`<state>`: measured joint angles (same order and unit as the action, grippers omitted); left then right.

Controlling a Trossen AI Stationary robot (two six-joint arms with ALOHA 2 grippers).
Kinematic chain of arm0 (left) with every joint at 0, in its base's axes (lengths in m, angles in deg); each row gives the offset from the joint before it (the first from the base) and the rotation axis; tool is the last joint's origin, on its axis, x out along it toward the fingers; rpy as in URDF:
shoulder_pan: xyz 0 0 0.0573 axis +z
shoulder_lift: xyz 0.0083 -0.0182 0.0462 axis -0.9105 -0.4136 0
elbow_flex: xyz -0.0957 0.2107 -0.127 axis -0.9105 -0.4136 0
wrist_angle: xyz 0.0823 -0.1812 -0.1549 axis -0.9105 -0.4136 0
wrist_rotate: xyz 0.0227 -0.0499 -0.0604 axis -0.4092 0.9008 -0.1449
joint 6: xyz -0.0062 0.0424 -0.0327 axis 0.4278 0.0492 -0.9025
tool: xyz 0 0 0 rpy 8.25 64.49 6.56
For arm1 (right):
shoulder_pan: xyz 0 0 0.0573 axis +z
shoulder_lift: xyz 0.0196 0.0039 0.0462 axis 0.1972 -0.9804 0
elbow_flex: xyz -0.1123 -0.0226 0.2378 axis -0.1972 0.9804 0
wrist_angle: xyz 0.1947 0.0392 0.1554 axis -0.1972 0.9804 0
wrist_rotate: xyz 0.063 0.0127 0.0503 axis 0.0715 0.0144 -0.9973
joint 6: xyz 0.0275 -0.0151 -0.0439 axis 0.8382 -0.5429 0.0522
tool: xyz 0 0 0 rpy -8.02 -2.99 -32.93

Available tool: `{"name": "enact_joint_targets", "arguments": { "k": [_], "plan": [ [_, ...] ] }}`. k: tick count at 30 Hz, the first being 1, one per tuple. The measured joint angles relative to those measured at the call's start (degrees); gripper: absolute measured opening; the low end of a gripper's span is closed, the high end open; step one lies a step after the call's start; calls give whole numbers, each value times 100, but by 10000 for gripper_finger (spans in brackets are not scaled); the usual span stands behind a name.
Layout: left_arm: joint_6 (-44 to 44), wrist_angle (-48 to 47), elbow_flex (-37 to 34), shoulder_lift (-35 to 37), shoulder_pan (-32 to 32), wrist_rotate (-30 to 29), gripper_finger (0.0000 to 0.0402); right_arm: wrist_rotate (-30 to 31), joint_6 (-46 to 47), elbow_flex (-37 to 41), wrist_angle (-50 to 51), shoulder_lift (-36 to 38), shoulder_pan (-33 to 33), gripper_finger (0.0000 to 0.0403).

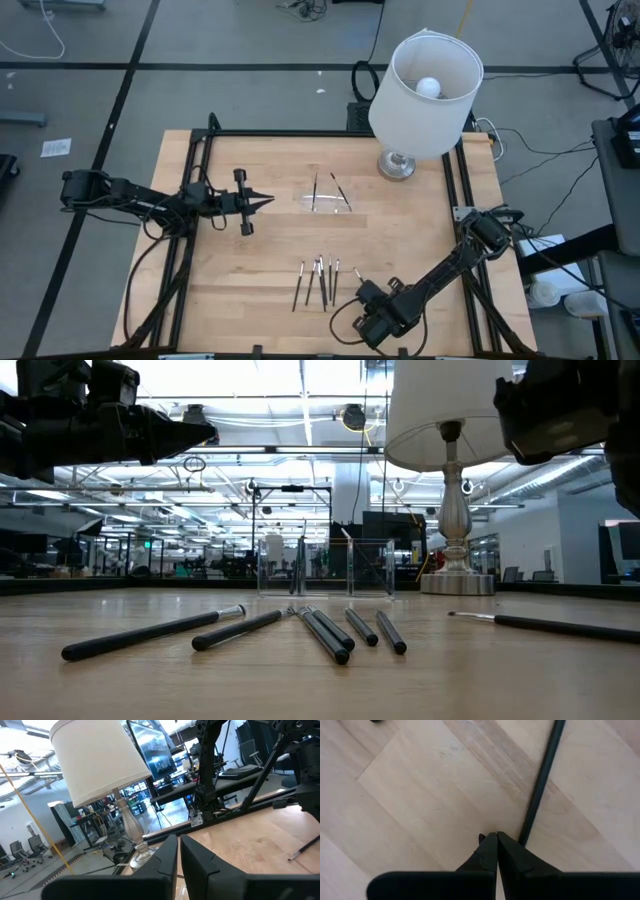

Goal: Put items in baskets/containers
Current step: Put the black liner brush transparent organizer

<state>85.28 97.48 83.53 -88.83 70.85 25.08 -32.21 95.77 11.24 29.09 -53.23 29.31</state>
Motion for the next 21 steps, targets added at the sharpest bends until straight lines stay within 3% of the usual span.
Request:
{"name": "enact_joint_targets", "arguments": {
  "k": [6,13,16,21],
  "plan": [
    [-1,-1,0,0,0,0,31,227,-282,-61,-255,9,-8,0],
    [10,-2,1,0,0,0,31,1084,-1662,-1153,-400,-73,-163,0],
    [5,-4,2,0,0,-4,31,1262,-1752,-1839,272,-1,-294,0],
    [1,-12,2,0,0,-9,31,825,-964,-2496,2103,-26,-539,0]
  ]
}}
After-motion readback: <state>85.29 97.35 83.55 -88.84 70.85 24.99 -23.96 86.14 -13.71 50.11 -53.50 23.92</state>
